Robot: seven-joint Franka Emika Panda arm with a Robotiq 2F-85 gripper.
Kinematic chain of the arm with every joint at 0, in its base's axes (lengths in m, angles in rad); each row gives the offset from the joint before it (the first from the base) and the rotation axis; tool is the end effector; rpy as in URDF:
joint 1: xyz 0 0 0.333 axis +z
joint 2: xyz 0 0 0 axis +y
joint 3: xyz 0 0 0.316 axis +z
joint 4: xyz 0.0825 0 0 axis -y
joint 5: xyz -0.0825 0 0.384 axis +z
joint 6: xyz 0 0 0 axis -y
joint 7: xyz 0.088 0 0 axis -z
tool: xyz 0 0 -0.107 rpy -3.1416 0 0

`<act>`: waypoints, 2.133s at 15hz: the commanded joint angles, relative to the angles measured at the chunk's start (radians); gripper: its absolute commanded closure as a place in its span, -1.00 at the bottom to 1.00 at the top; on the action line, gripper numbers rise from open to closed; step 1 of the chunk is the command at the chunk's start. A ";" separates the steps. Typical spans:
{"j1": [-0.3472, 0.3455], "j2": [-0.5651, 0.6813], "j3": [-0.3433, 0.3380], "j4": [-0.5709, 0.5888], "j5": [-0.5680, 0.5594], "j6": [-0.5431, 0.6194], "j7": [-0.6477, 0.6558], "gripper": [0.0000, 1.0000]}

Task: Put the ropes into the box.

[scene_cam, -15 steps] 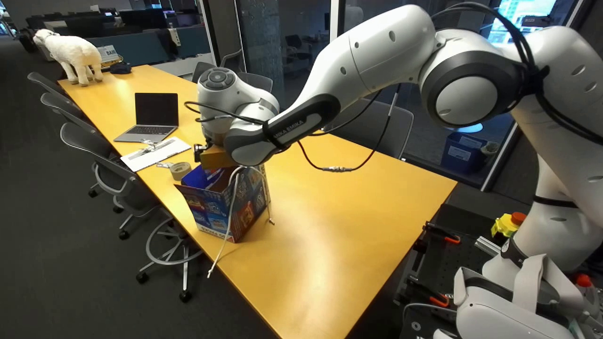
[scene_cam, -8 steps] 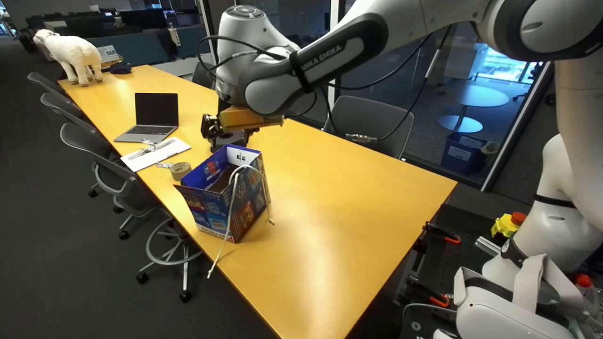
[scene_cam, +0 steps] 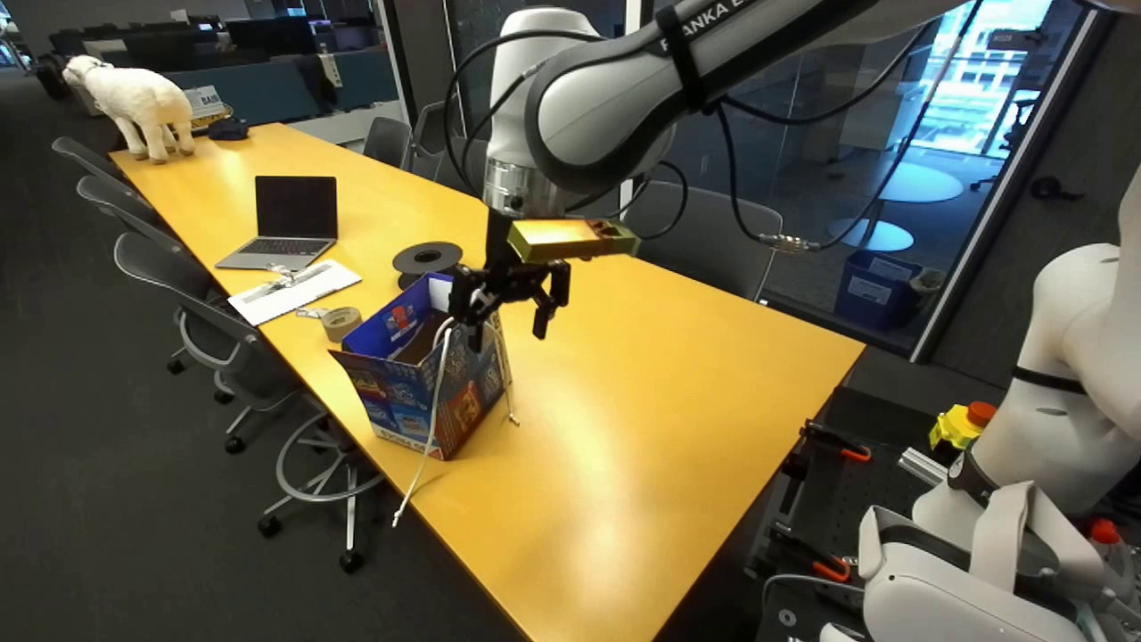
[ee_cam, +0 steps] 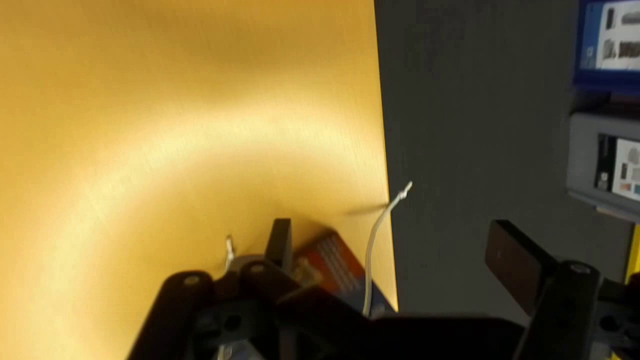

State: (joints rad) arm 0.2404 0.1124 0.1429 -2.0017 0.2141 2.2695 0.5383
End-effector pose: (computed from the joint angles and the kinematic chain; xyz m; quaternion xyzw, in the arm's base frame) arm 0.5482 0.2248 0.4190 -0.9826 0.1397 -0.0271 0.1193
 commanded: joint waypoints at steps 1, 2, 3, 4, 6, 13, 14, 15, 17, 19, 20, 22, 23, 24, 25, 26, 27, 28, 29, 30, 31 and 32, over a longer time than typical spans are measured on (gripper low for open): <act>0.003 -0.099 0.053 -0.198 0.158 0.030 -0.063 -1.00; 0.011 -0.103 0.067 -0.234 0.180 0.050 -0.056 -1.00; 0.022 -0.101 0.082 -0.266 0.191 0.087 -0.023 -1.00; 0.035 -0.090 0.098 -0.294 0.196 0.132 0.014 -1.00; 0.063 -0.059 0.128 -0.335 0.196 0.255 0.092 -1.00; 0.203 0.125 0.145 -0.344 0.020 0.633 0.460 -1.00; 0.241 0.157 0.114 -0.333 -0.050 0.674 0.536 -1.00; 0.290 0.189 0.066 -0.323 -0.132 0.713 0.616 -1.00; 0.427 0.249 -0.082 -0.280 -0.290 0.749 0.773 -1.00; 0.554 0.316 -0.223 -0.217 -0.414 0.761 0.883 -1.00; 0.607 0.349 -0.283 -0.189 -0.456 0.776 0.925 -1.00; 0.732 0.402 -0.426 -0.158 -0.520 0.854 1.027 -1.00; 0.799 0.428 -0.507 -0.144 -0.566 0.900 1.076 -1.00; 0.856 0.456 -0.578 -0.127 -0.602 0.939 1.115 -1.00; 0.917 0.498 -0.651 -0.103 -0.620 0.977 1.149 -1.00; 0.982 0.539 -0.726 -0.077 -0.613 1.005 1.167 -1.00; 1.058 0.574 -0.800 -0.079 -0.574 1.038 1.179 -1.00; 1.107 0.611 -0.852 -0.068 -0.550 1.052 1.190 -1.00; 1.146 0.651 -0.893 -0.055 -0.528 1.061 1.202 -1.00; 1.175 0.692 -0.898 -0.043 -0.366 1.049 1.079 -1.00; 1.197 0.729 -0.913 -0.028 -0.306 1.039 1.065 -1.00; 1.214 0.782 -0.920 0.000 -0.230 1.021 1.029 -1.00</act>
State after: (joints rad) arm 1.3791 0.7282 -0.7134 -2.0920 -0.2020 3.2757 1.6408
